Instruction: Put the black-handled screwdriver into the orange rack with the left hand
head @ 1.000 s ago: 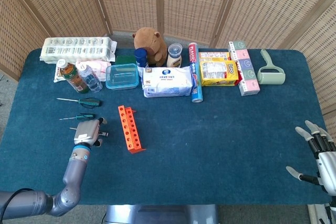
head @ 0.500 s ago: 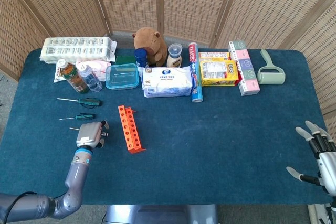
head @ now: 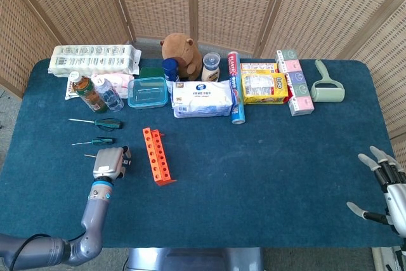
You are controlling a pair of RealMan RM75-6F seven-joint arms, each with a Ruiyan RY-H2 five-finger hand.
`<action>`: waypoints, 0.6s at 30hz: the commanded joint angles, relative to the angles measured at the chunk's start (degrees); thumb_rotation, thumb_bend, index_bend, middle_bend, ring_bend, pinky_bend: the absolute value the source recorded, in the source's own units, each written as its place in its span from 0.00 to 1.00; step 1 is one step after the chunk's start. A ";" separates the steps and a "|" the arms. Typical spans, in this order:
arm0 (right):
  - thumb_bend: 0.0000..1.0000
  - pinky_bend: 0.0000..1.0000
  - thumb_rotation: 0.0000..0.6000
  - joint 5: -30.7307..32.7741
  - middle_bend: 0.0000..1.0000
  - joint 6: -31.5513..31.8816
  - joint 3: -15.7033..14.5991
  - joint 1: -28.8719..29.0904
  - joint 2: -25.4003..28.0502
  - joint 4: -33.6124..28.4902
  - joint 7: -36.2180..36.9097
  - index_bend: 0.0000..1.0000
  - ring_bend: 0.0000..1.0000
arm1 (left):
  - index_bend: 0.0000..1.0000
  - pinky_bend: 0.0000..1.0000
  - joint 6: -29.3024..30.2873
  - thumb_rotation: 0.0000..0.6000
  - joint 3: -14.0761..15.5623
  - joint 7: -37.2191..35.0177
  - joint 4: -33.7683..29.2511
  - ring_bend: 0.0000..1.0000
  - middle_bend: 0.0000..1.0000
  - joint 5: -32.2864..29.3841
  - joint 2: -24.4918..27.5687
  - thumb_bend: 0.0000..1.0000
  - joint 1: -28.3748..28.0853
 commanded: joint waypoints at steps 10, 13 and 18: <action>0.03 0.00 1.00 -0.34 0.01 0.13 -0.15 -0.03 0.06 0.04 0.15 0.13 0.00 | 0.43 1.00 2.87 1.00 1.57 2.34 1.78 1.00 1.00 4.45 -1.34 0.36 1.51; 0.03 0.00 1.00 -0.28 0.01 0.10 -0.14 -0.01 0.07 0.03 0.22 0.13 0.00 | 0.43 1.00 3.36 1.00 1.81 2.74 3.09 1.00 1.00 5.45 -2.13 0.36 1.77; 0.03 0.00 1.00 -0.24 0.01 0.04 -0.14 0.03 0.13 0.05 0.42 0.13 0.00 | 0.44 1.00 3.78 1.00 2.17 2.99 4.85 1.00 1.00 7.42 -3.26 0.36 2.36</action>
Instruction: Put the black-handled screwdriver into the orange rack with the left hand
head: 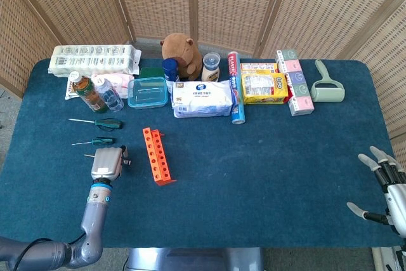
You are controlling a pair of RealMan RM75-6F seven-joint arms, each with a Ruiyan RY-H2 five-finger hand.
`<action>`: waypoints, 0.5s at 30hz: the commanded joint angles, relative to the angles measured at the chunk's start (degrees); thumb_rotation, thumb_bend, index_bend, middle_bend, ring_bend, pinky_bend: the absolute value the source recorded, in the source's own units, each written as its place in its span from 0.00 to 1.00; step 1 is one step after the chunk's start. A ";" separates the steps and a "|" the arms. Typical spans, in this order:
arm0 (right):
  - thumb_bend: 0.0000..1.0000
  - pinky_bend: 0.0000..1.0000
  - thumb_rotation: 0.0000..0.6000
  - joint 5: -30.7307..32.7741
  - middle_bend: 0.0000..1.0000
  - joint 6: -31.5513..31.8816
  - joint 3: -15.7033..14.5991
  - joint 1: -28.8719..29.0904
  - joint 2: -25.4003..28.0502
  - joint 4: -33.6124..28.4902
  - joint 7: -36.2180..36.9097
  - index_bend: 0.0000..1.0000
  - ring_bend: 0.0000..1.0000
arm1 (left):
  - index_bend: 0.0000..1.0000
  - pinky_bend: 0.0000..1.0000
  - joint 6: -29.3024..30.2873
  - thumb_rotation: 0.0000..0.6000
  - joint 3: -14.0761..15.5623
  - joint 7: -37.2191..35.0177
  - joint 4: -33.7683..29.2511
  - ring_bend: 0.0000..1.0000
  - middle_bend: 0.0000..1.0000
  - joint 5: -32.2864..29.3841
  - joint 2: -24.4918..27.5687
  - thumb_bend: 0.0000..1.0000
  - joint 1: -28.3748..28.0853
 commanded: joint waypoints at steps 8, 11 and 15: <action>0.03 0.00 1.00 -0.10 0.01 0.08 -0.06 -0.02 0.11 0.03 0.27 0.13 0.00 | 0.44 1.00 0.17 1.00 -0.02 1.04 2.35 1.00 1.00 2.39 -1.90 0.36 0.92; 0.03 0.00 1.00 -0.09 0.01 0.09 -0.07 -0.02 0.17 0.05 0.41 0.13 0.00 | 0.44 1.00 -0.12 1.00 -0.21 1.21 2.83 1.00 1.00 2.55 -2.32 0.36 1.21; 0.03 0.00 1.00 -0.11 0.01 0.17 -0.07 -0.05 0.22 0.10 0.58 0.13 0.00 | 0.44 1.00 -0.75 1.00 -0.67 0.98 3.38 1.00 1.00 2.70 -2.65 0.36 1.53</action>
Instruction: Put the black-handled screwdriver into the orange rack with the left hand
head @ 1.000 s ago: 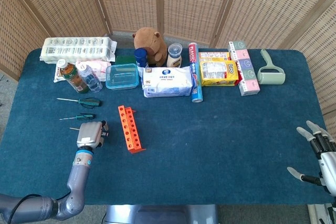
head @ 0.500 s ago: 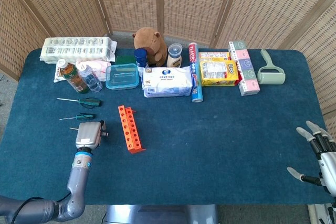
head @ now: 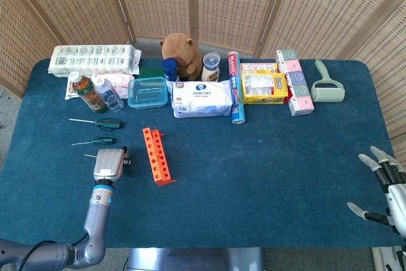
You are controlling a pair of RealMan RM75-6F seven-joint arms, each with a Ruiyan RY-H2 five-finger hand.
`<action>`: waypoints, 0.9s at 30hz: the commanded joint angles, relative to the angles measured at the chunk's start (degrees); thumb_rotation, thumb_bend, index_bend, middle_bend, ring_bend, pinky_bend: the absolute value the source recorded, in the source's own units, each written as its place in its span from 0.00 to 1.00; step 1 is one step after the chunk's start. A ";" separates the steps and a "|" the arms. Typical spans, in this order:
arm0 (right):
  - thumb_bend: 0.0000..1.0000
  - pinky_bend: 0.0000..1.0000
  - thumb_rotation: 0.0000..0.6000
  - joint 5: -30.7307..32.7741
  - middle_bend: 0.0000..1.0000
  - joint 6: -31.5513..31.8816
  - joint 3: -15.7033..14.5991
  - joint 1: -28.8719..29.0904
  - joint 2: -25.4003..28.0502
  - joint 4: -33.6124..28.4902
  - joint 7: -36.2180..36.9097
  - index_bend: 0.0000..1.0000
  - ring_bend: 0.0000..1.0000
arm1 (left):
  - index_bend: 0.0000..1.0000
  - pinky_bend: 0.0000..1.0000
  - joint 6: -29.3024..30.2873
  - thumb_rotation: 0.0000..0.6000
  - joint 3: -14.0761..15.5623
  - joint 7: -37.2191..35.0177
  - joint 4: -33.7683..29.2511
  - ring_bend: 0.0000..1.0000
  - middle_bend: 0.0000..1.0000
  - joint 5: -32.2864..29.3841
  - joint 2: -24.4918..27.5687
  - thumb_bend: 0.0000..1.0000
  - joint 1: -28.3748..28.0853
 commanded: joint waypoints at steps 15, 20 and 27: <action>0.03 0.00 1.00 -0.01 0.01 0.13 0.01 0.01 0.27 0.22 1.13 0.13 0.00 | 0.47 1.00 -1.24 1.00 -1.50 1.93 1.06 1.00 1.00 0.17 -1.45 0.47 0.63; 0.03 0.00 1.00 -0.02 0.01 0.26 0.02 -0.04 0.31 0.26 1.31 0.13 0.00 | 0.48 1.00 -1.19 1.00 -1.84 2.78 1.01 1.00 1.00 0.15 -1.80 0.48 0.82; 0.03 0.00 1.00 -0.06 0.01 0.39 0.01 -0.08 0.38 0.34 1.58 0.13 0.00 | 0.48 1.00 -0.87 1.00 -2.22 3.59 -0.12 1.00 1.00 0.41 -1.43 0.48 1.20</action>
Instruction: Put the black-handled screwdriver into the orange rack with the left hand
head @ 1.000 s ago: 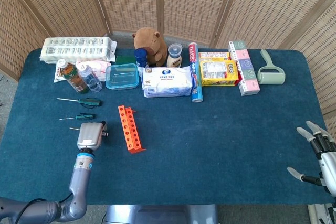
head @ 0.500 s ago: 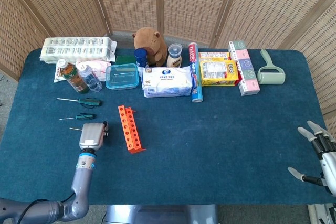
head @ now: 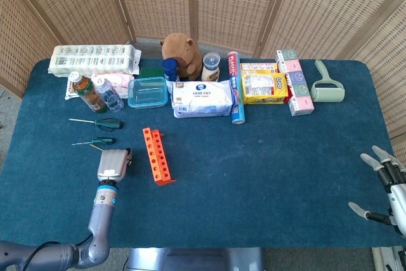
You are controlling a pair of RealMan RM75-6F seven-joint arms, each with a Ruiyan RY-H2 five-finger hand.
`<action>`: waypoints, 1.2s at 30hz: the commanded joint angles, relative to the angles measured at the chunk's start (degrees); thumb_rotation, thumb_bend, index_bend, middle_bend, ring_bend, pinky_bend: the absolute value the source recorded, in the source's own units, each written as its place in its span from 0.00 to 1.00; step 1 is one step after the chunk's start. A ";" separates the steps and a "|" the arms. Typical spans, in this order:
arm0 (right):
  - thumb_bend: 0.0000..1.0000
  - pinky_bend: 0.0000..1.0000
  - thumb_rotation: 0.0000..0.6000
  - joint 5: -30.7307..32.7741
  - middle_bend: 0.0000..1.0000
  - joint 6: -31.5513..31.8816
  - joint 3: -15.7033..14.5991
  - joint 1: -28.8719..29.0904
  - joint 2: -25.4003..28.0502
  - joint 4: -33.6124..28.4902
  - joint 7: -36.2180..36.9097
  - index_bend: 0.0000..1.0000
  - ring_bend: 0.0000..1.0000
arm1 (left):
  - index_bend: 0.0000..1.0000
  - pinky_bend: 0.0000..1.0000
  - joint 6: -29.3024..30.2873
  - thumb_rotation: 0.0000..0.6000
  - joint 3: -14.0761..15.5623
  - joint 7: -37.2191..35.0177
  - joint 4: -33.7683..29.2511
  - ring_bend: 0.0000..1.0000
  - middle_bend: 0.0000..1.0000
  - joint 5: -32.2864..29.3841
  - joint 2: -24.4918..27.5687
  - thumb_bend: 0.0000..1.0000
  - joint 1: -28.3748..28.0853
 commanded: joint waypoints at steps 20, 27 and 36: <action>0.03 0.00 1.00 -0.31 0.01 -0.23 -0.20 0.12 -0.04 -0.03 -0.15 0.13 0.00 | 0.50 1.00 2.61 1.00 -1.18 -0.85 -8.13 1.00 1.00 2.91 5.91 0.48 2.36; 0.03 0.00 1.00 -0.35 0.01 -0.36 -0.28 0.14 -0.19 -0.16 -0.77 0.13 0.00 | 0.50 1.00 5.60 1.00 -0.38 -1.25 -16.39 1.00 1.00 7.35 12.23 0.48 3.92; 0.03 0.00 1.00 -0.32 0.01 -0.55 -0.30 0.21 -0.38 -0.38 -1.52 0.13 0.00 | 0.50 1.00 8.50 1.00 0.57 -1.89 -24.56 1.00 1.00 12.24 18.02 0.48 5.70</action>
